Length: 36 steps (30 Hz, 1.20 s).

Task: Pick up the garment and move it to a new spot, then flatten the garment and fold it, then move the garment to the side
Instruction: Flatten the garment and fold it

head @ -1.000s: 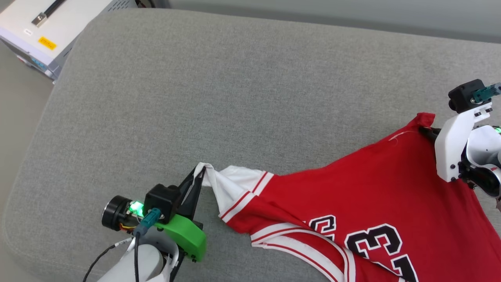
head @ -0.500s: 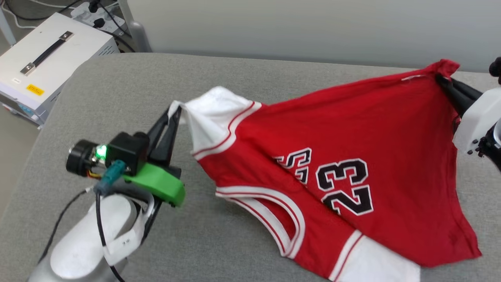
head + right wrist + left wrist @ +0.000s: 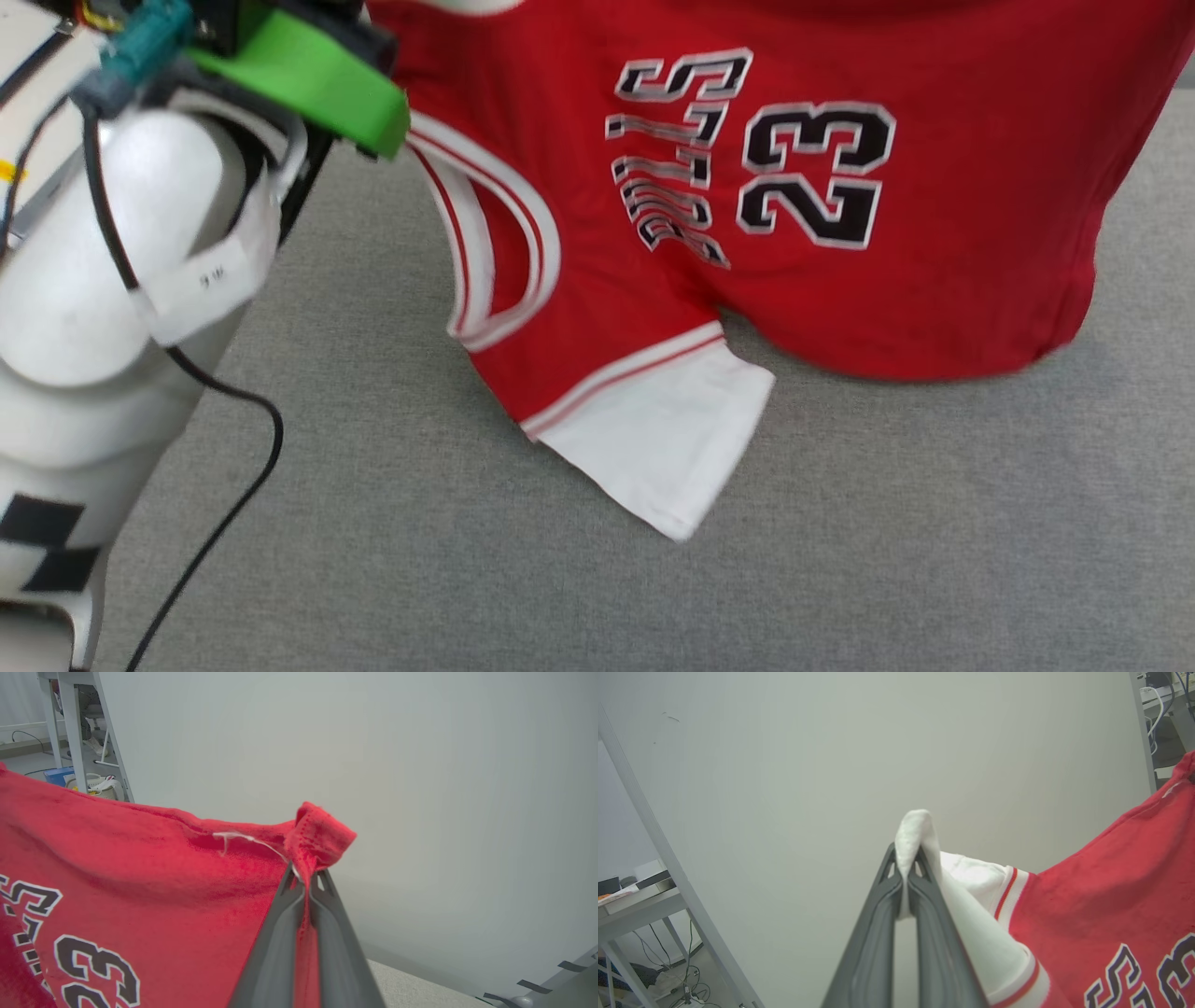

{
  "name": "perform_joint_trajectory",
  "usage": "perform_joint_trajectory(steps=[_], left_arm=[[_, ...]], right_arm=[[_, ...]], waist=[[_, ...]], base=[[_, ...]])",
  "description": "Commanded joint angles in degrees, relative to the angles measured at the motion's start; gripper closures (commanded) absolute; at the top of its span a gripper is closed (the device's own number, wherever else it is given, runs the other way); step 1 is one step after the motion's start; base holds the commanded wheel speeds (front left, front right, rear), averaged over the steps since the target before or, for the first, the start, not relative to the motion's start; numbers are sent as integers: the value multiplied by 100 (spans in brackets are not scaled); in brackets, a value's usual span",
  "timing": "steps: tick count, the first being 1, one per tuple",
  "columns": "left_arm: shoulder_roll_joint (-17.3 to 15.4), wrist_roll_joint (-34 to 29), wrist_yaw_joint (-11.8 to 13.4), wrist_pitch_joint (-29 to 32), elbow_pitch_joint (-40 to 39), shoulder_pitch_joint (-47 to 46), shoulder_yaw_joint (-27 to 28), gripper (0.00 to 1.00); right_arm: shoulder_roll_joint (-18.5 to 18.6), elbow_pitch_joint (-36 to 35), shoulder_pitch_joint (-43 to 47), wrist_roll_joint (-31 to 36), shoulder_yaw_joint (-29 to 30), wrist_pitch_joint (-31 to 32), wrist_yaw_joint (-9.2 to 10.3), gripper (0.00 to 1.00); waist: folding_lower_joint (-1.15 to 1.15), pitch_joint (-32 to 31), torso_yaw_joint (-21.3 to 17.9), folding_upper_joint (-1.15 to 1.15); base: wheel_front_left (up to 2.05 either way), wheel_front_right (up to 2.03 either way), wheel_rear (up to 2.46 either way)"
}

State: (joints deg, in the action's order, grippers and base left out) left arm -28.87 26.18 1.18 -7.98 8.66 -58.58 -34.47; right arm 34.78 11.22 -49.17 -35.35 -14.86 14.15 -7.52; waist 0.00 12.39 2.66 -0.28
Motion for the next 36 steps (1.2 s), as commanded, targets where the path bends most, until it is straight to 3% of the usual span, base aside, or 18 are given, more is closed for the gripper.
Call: perform_joint_trajectory(steps=[1, 8, 20, 27, 36], left_arm=[[71, -52, -66, 25, 86, -322, 24, 100], [324, -354, -492, 64, 932, -2309, 38, 100], [590, -583, -732, -119, 2152, -4811, 129, 100], [562, -500, -796, -300, 2696, -5214, 112, 100], [519, -279, -842, -565, 3213, -4526, -94, 100]], right_arm=[[-50, -38, -261, 102, 81, 46, 3, 100], [-344, 290, -1876, 719, 283, 268, 3, 100], [-362, 1303, -4303, 1285, -24, 190, 3, 100], [-488, 1981, -4885, 1256, -382, -136, 3, 100], [-624, 2472, -4363, 1064, -1064, -547, 3, 100]], waist=[[0, 511, -120, 28], [0, 1294, -221, 28], [0, 2022, -179, 28], [0, 2196, -159, 28], [0, 2191, -158, 28]], base=[[0, 0, 0], [0, 0, 0], [0, 0, 0], [0, 0, 0], [0, 0, 0]])
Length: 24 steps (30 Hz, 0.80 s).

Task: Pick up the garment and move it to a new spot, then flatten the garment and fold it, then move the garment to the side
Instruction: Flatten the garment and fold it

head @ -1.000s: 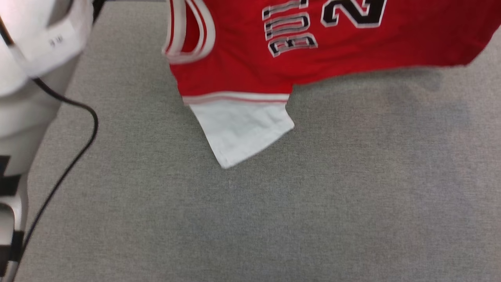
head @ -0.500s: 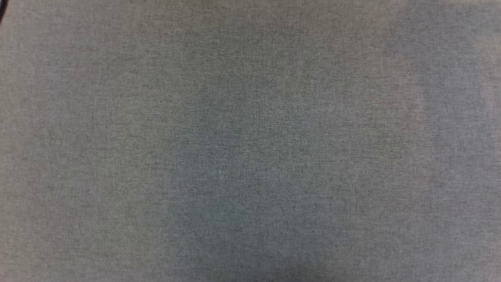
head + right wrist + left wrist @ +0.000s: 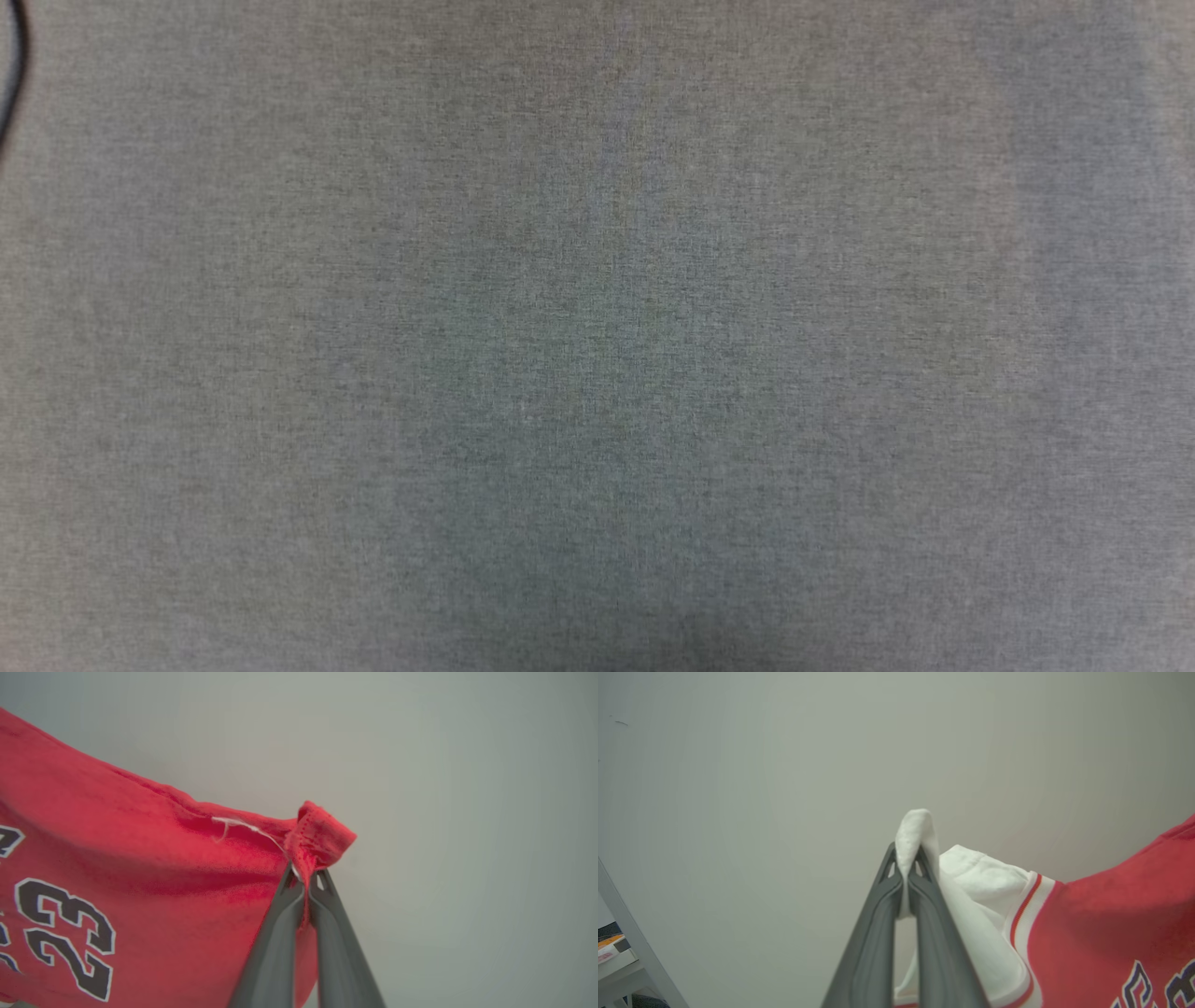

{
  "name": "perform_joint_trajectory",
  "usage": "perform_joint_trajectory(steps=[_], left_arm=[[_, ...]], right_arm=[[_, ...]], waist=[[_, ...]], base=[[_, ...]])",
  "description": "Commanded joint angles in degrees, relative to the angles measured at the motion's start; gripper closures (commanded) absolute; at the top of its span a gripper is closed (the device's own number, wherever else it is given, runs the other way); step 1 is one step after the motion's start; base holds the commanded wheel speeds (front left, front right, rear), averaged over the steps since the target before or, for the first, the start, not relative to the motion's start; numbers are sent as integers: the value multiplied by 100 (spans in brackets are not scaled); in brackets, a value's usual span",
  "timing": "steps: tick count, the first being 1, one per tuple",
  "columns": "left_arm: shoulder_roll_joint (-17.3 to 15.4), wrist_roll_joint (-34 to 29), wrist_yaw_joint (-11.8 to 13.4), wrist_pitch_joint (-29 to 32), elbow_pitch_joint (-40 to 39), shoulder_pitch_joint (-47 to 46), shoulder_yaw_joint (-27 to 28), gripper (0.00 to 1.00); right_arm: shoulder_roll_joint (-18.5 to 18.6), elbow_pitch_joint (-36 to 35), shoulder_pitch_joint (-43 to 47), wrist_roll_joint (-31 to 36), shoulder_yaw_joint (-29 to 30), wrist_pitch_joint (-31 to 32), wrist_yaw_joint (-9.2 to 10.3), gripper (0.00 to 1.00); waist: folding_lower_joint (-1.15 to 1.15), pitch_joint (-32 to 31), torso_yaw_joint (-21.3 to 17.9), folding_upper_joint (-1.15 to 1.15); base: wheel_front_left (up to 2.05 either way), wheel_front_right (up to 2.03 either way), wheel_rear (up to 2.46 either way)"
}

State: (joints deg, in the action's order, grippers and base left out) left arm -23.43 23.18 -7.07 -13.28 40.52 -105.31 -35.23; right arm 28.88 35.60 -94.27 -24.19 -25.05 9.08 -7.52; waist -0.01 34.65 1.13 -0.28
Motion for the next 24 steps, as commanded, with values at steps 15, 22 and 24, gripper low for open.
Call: perform_joint_trajectory(steps=[15, 22, 24], left_arm=[[-203, 352, 169, -170, -571, 3209, -83, 100], [-373, 573, 505, -171, -1284, 5148, -90, 100], [-415, 632, 630, -170, -1498, 5659, -121, 100]], right_arm=[[-96, 399, 2394, -905, -1213, -809, 3, 100], [152, 135, 3716, -1303, -1722, -1001, 3, 100], [253, 27, 4093, -1399, -1804, -1050, 3, 100]], waist=[[1, -1201, 48, 28], [1, -1847, 163, 28], [1, -2024, 194, 28]], base=[[0, 0, 0], [0, 0, 0], [0, 0, 0]])
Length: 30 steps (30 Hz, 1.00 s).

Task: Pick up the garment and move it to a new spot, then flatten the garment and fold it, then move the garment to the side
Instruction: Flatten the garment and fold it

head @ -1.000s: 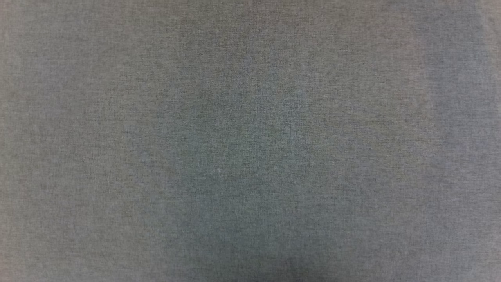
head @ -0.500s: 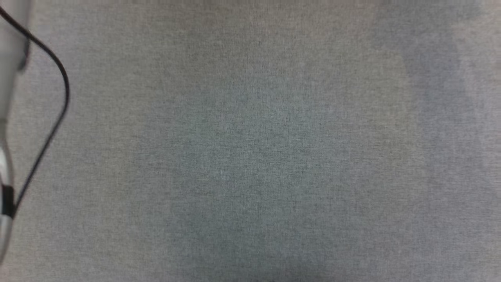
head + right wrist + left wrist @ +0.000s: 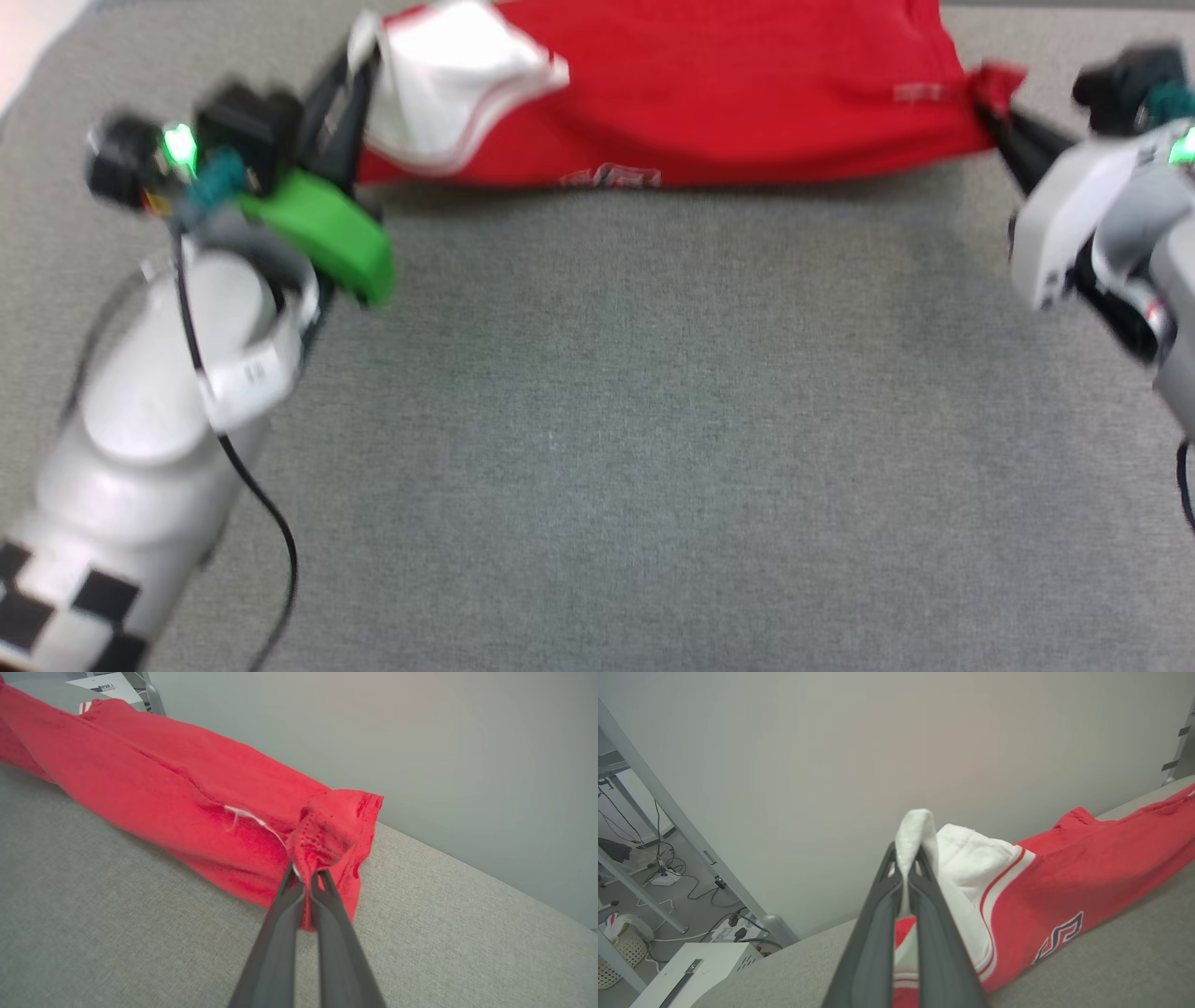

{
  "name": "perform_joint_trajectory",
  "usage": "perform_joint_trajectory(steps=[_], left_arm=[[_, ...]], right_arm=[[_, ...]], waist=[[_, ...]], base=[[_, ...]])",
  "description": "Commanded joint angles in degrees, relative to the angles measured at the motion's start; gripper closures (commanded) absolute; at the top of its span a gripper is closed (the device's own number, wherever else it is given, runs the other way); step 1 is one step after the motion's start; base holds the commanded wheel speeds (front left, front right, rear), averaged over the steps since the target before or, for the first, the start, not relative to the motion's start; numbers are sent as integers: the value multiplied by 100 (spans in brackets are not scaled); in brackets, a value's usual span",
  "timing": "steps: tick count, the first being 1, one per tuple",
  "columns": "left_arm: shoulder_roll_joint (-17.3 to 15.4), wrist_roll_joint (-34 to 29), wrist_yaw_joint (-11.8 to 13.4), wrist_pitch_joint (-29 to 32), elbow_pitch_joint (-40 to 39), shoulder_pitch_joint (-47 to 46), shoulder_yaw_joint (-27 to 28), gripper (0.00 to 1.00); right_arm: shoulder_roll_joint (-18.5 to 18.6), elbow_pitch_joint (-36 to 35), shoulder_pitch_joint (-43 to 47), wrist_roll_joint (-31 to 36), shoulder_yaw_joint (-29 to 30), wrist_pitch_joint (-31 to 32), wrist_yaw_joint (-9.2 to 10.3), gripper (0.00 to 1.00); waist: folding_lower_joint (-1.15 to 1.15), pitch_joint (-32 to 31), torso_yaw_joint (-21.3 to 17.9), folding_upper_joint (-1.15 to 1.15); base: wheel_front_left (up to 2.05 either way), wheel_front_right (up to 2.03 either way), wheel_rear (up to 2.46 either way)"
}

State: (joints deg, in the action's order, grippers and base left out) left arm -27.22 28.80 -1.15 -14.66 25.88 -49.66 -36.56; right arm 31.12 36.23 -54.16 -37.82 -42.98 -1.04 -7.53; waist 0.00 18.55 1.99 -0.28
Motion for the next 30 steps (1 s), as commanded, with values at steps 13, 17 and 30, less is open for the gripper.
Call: perform_joint_trajectory(steps=[13, 17, 30], left_arm=[[-513, 683, 717, 251, -1274, 3207, -298, 100], [-574, 870, 900, 269, -1493, 3880, -346, 100], [-827, 1150, 1415, 608, -2147, 5356, -653, 100]], right_arm=[[635, -884, 2519, -519, -97, -34, 4, 100], [711, -1090, 3233, -580, 138, -35, 4, 100], [655, -2420, 5772, -193, 1626, 516, 4, 100]], waist=[[0, -1376, 103, 28], [0, -1569, 122, 28], [0, -1836, 130, 28]], base=[[0, 0, 0], [0, 0, 0], [0, 0, 0]])
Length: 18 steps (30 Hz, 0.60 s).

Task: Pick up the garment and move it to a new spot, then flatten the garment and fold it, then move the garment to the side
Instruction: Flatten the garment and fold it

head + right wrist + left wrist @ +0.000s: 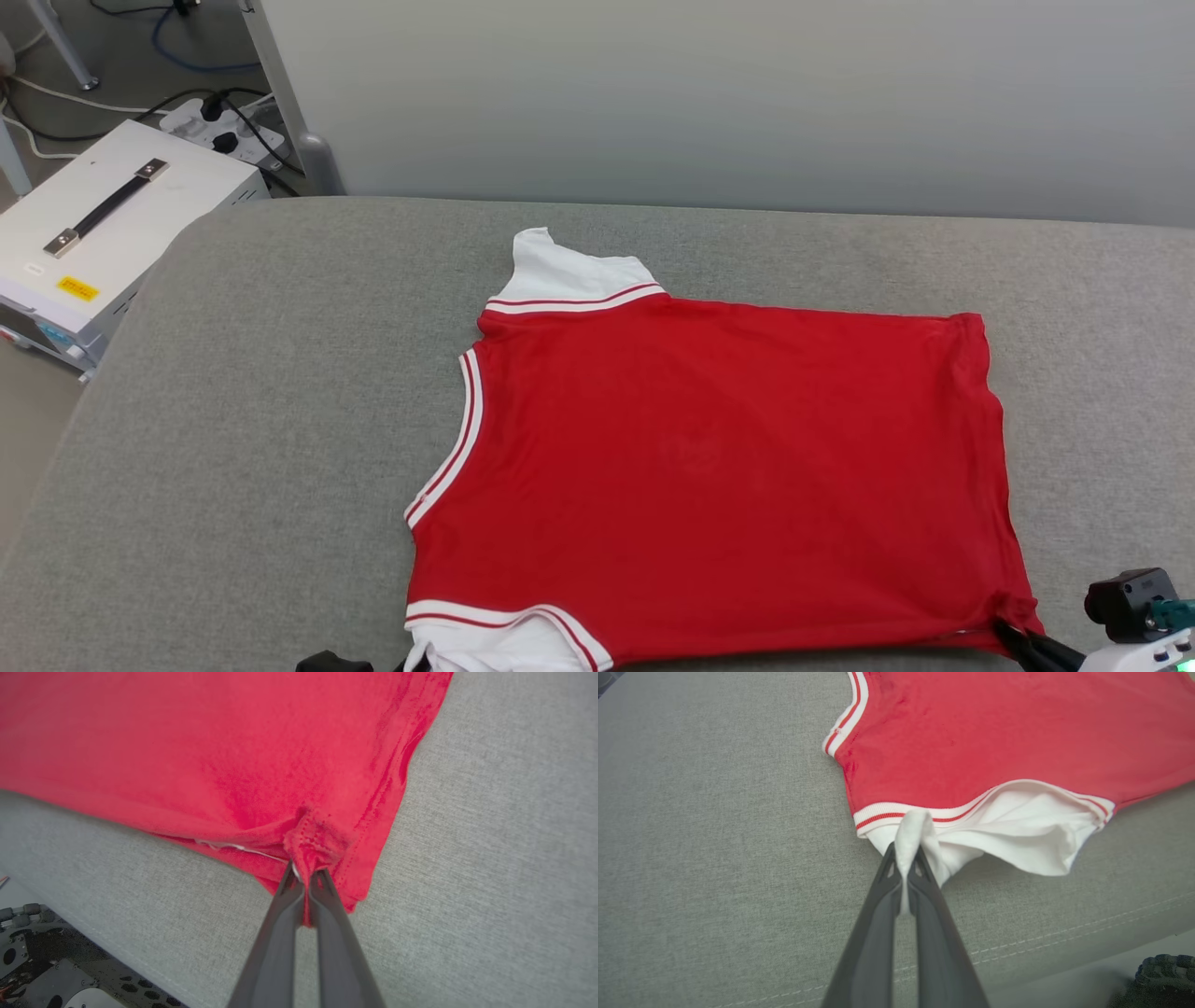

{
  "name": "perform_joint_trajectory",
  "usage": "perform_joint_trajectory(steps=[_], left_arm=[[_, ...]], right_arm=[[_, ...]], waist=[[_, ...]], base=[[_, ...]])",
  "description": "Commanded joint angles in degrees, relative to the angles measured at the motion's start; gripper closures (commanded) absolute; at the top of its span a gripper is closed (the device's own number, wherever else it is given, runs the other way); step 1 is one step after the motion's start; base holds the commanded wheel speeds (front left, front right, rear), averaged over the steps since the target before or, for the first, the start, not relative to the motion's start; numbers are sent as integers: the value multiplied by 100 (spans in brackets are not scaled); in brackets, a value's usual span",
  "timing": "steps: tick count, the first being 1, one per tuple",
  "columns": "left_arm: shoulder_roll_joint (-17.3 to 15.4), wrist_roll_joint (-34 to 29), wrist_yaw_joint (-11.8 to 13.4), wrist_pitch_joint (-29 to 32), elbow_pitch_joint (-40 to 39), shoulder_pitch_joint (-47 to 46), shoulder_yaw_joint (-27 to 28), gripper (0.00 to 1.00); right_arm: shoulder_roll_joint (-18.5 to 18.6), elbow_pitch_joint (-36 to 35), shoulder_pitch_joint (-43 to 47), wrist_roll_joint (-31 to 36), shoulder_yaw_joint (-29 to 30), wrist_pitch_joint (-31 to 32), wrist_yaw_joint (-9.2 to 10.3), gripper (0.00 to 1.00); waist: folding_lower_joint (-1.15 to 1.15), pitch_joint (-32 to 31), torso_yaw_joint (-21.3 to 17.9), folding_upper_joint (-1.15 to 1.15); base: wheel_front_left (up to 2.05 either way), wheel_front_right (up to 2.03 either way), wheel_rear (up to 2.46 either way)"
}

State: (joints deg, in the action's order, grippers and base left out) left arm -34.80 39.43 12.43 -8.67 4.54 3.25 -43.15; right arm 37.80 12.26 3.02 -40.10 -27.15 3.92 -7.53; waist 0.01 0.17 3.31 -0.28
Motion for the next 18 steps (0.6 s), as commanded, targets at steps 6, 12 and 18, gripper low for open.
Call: perform_joint_trajectory(steps=[6, 12, 18], left_arm=[[-89, 18, -15, 148, -96, -95, -85, 100], [-90, -78, -183, 169, 24, -664, 4, 100], [-20, -230, -535, 222, 330, -1487, 23, 100]], right_arm=[[-264, -421, 508, 337, 550, 395, 4, 100], [-476, -789, 489, 483, 852, 631, 4, 100], [-525, -1042, 214, 512, 1169, 797, 4, 100]], waist=[[-1, 23, -3, 28], [-1, 143, -41, 28], [-1, 413, -128, 28]], base=[[0, 0, 0], [0, 0, 0], [0, 0, 0]])
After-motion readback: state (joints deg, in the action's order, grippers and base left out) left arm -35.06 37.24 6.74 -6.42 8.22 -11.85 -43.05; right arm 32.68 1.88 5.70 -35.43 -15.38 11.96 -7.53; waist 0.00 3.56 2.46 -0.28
